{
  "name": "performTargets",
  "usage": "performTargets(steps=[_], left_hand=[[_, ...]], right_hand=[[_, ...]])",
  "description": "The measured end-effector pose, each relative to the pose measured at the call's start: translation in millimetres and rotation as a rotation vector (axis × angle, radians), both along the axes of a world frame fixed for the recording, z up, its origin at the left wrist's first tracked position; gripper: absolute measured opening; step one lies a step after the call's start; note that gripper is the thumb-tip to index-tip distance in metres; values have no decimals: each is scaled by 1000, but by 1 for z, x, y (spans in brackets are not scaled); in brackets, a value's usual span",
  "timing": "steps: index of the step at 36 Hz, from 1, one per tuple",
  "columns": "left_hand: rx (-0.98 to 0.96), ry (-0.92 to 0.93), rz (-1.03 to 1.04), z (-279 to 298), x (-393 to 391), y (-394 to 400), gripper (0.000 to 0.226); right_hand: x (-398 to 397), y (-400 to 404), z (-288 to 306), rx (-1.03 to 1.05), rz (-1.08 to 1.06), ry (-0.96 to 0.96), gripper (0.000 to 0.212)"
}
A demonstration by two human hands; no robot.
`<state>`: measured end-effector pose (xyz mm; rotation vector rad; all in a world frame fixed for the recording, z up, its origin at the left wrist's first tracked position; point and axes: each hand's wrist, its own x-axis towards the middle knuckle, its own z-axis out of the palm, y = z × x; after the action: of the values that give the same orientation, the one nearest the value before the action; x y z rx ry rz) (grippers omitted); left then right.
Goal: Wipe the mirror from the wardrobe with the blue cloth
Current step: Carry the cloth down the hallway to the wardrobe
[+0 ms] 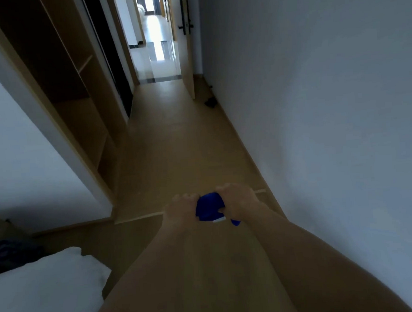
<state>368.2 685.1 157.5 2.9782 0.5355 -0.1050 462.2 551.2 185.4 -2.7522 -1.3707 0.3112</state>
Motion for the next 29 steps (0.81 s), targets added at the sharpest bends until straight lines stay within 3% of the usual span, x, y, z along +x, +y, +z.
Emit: performTargets(steps=[13, 29], left_hand=[[28, 31, 86, -9, 131, 95, 34], [12, -17, 114, 13, 300, 310, 36]], right_hand=[[137, 101, -11, -5, 57, -14, 29], [303, 319, 16, 2, 61, -53, 25]])
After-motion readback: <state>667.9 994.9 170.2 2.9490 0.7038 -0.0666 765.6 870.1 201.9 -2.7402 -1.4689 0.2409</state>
